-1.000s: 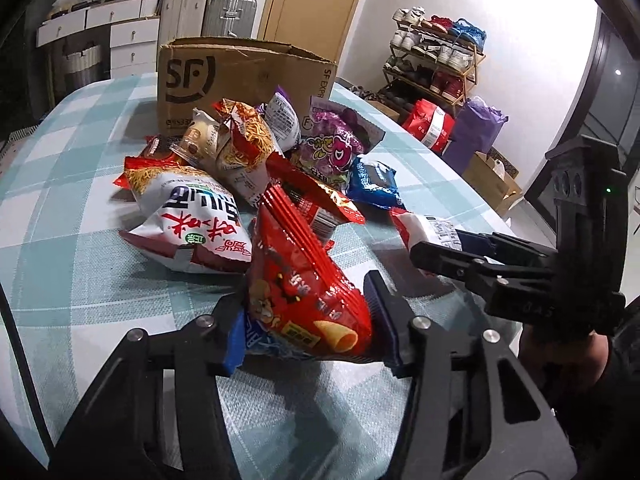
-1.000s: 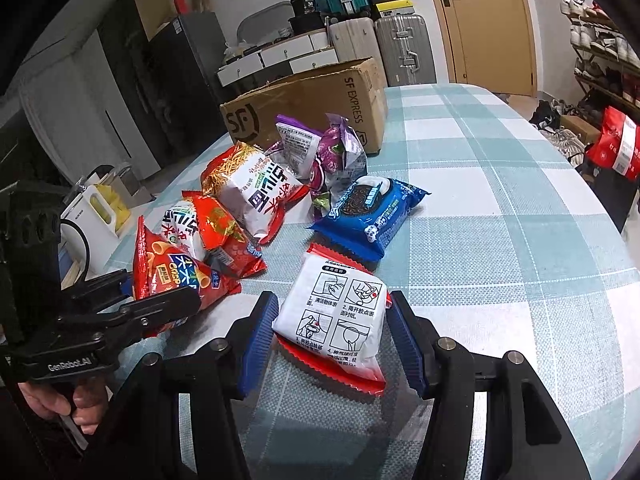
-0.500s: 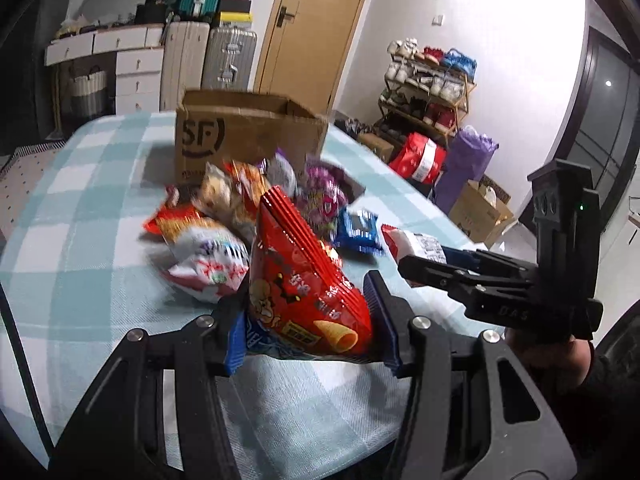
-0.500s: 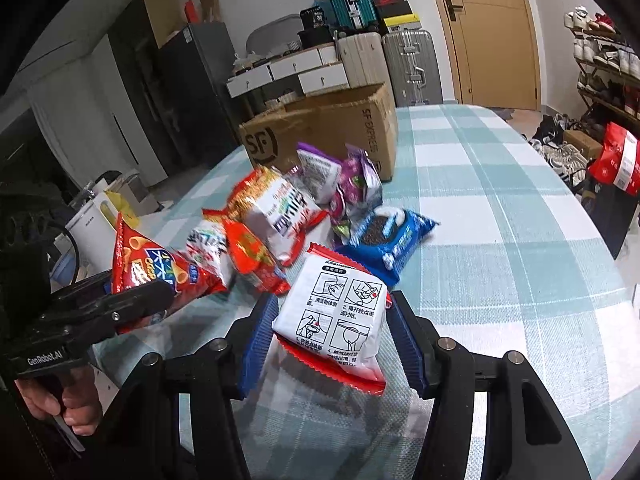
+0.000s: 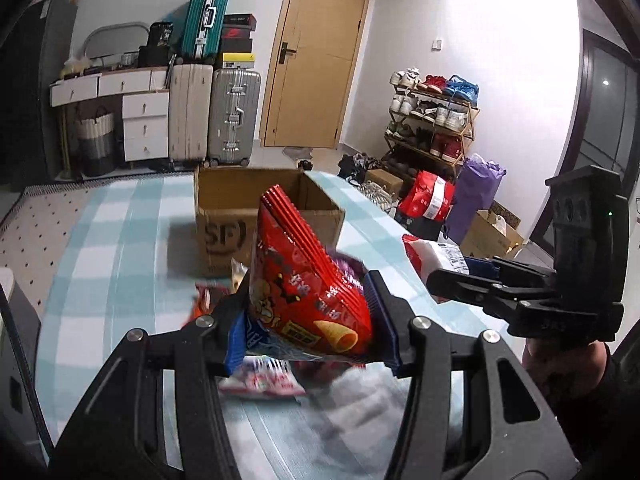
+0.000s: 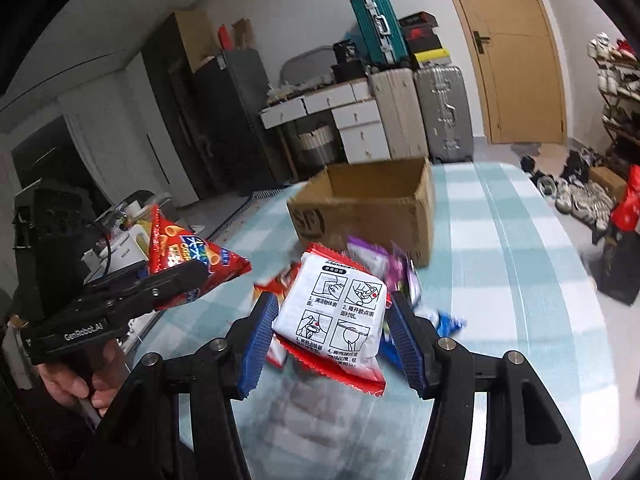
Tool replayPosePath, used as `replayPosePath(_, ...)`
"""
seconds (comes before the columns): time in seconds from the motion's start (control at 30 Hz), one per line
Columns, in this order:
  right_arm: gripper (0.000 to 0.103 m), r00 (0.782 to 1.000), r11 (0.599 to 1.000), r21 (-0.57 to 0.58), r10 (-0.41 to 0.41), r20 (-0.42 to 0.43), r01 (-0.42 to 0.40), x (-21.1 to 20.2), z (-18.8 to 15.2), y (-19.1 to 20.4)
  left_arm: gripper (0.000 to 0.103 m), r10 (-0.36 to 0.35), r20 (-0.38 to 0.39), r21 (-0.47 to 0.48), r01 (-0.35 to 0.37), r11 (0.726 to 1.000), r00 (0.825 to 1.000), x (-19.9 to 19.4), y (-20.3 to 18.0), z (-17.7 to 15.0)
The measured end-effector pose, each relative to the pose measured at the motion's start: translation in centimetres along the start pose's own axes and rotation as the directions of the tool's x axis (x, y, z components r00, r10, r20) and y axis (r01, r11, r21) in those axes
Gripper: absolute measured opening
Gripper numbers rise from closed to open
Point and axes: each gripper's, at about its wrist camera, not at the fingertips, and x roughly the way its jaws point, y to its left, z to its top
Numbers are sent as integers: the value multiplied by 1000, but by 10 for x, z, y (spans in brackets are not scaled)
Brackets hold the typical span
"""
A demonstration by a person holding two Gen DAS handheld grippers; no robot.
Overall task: Organize snacks
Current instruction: 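Carry both packs over the box and open both grippers to drop them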
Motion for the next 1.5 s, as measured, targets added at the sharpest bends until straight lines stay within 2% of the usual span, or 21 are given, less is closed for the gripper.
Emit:
replayPosePath(0.33, 57, 998, 998, -34, 61, 17, -61, 20, 66, 2, 50, 32, 0, 10, -32, 999, 999, 31, 17, 77)
replayPosePath(0.57, 57, 997, 997, -26, 79, 5, -79, 51, 112, -9, 50, 40, -22, 26, -39, 999, 999, 82, 25, 130)
replayPosePath(0.83, 57, 997, 997, -29, 75, -19, -76, 93, 151, -27, 50, 54, -58, 26, -52, 998, 997, 147, 40, 172)
replayPosePath(1.23, 57, 995, 998, -7, 66, -79, -67, 167, 173, -60, 50, 60, -136, 27, -56, 998, 989, 249, 80, 203)
replayPosePath(1.5, 58, 990, 998, 5, 60, -129, -60, 205, 166, -79, 50, 48, -173, -30, -54, 998, 984, 309, 117, 196)
